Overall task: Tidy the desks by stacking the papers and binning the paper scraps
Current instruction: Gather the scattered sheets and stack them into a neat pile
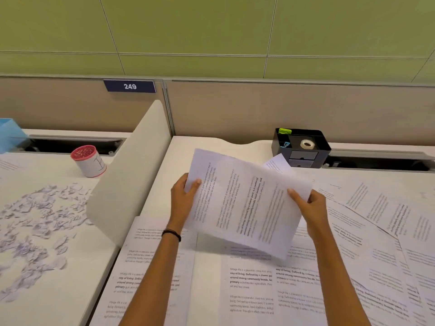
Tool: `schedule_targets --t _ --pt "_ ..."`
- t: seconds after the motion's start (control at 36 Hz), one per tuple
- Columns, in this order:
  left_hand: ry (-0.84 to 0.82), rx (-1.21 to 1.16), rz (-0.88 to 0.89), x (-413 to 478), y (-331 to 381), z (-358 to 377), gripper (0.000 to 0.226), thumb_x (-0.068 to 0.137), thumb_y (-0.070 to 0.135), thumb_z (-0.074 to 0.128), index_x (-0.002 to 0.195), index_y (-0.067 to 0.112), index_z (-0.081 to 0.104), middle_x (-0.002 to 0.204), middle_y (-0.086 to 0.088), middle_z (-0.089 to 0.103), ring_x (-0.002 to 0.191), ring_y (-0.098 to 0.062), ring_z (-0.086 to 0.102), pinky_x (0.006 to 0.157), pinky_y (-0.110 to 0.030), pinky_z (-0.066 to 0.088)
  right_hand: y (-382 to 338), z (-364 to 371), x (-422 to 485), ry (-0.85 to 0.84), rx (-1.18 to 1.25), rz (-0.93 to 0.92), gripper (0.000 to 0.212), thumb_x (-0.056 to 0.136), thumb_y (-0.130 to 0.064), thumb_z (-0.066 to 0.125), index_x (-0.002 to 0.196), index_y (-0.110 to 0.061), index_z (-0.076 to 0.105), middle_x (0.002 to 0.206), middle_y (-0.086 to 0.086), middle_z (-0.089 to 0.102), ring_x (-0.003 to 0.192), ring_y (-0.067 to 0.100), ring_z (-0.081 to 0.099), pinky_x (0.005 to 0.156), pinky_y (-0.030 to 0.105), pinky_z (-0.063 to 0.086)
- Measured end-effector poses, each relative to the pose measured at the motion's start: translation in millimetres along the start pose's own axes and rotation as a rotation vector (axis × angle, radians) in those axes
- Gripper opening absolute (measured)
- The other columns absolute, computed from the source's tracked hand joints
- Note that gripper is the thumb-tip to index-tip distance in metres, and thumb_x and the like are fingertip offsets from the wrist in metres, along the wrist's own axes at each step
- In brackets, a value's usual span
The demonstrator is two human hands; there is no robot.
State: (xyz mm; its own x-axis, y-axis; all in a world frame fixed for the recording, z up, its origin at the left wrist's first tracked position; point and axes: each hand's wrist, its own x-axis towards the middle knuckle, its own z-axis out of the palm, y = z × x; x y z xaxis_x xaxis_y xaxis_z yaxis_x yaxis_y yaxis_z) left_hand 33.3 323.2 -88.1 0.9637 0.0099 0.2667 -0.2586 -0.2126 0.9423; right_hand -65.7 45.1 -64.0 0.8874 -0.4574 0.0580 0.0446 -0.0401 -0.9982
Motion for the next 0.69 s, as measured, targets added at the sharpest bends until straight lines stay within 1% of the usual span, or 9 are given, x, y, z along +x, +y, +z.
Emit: schedule_targets --t 0.06,0.11,0.19,0.28,0.33,0.44,0.5,0.58,0.69 --pt "-0.058 0.037 0.017 6 7 -12 0.016 0.092 0.021 0.059 0.093 0.005 0.060 0.081 0.000 0.064 0.063 0.000 0.058 0.057 -0.014 0.045 -2 -9 2 -0.042 0.022 0.012 0.005 0.086 -0.017 0.062 0.088 -0.017 0.066 0.090 0.000 0.070 0.079 0.016 0.067 0.061 0.026 0.056" --pt "-0.124 0.045 -0.001 12 11 -22 0.015 0.090 0.022 0.061 0.095 0.008 0.063 0.083 0.000 0.067 0.068 -0.010 0.063 0.060 -0.024 0.050 -4 -18 2 -0.111 0.000 0.022 0.012 0.086 -0.023 0.060 0.094 -0.019 0.069 0.096 -0.003 0.070 0.086 0.017 0.064 0.060 0.025 0.055" --pt "-0.206 0.041 -0.031 18 15 -36 0.020 0.085 0.032 0.065 0.093 0.014 0.065 0.088 -0.008 0.070 0.078 -0.030 0.066 0.068 -0.043 0.053 -5 -27 0 -0.250 -0.037 0.081 0.049 0.069 -0.060 0.067 0.102 -0.024 0.069 0.100 0.001 0.072 0.088 0.019 0.067 0.063 0.028 0.055" --pt "-0.281 0.018 -0.031 19 22 -44 0.025 0.079 0.040 0.066 0.090 0.018 0.065 0.088 -0.009 0.069 0.074 -0.022 0.066 0.067 -0.042 0.051 -5 -32 -1 -0.371 -0.107 0.125 0.076 0.054 -0.077 0.066 0.111 -0.027 0.066 0.105 0.001 0.071 0.092 0.024 0.068 0.075 0.040 0.054" --pt "-0.333 0.022 -0.026 18 28 -47 0.026 0.080 0.039 0.067 0.091 0.015 0.066 0.089 -0.013 0.068 0.074 -0.017 0.063 0.068 -0.037 0.048 -9 -29 -4 -0.446 -0.169 0.126 0.081 0.052 -0.078 0.065 0.114 -0.027 0.064 0.107 -0.003 0.071 0.094 0.022 0.068 0.074 0.033 0.056" --pt "-0.419 0.076 0.015 14 39 -50 0.017 0.081 0.038 0.067 0.080 0.021 0.064 0.071 0.004 0.061 0.065 -0.010 0.054 0.061 -0.028 0.041 -18 -13 -11 -0.562 -0.208 0.111 0.077 0.056 -0.074 0.068 0.116 -0.026 0.062 0.109 -0.005 0.070 0.096 0.019 0.068 0.071 0.029 0.057" --pt "-0.464 0.124 0.043 13 41 -49 0.030 0.080 0.043 0.066 0.081 0.014 0.062 0.074 -0.005 0.061 0.066 -0.013 0.052 0.061 -0.029 0.038 -22 -3 -13 -0.593 -0.217 0.114 0.071 0.061 -0.067 0.069 0.117 -0.023 0.062 0.108 -0.005 0.070 0.095 0.019 0.068 0.070 0.031 0.058" --pt "-0.528 0.182 0.073 10 45 -49 0.040 0.079 0.047 0.064 0.086 0.008 0.062 0.083 -0.014 0.064 0.068 -0.014 0.056 0.061 -0.029 0.040 -26 12 -16 -0.622 -0.240 0.122 0.045 0.074 -0.042 0.066 0.114 -0.020 0.064 0.103 -0.004 0.072 0.092 0.020 0.069 0.067 0.032 0.058" --pt "-0.566 0.238 0.070 6 50 -49 0.017 0.085 0.032 0.067 0.078 0.018 0.062 0.070 0.002 0.060 0.062 -0.007 0.050 0.058 -0.023 0.037 -25 28 -16 -0.655 -0.312 0.143 0.026 0.082 -0.023 0.068 0.107 -0.021 0.065 0.104 -0.003 0.071 0.091 0.014 0.068 0.066 0.031 0.058"
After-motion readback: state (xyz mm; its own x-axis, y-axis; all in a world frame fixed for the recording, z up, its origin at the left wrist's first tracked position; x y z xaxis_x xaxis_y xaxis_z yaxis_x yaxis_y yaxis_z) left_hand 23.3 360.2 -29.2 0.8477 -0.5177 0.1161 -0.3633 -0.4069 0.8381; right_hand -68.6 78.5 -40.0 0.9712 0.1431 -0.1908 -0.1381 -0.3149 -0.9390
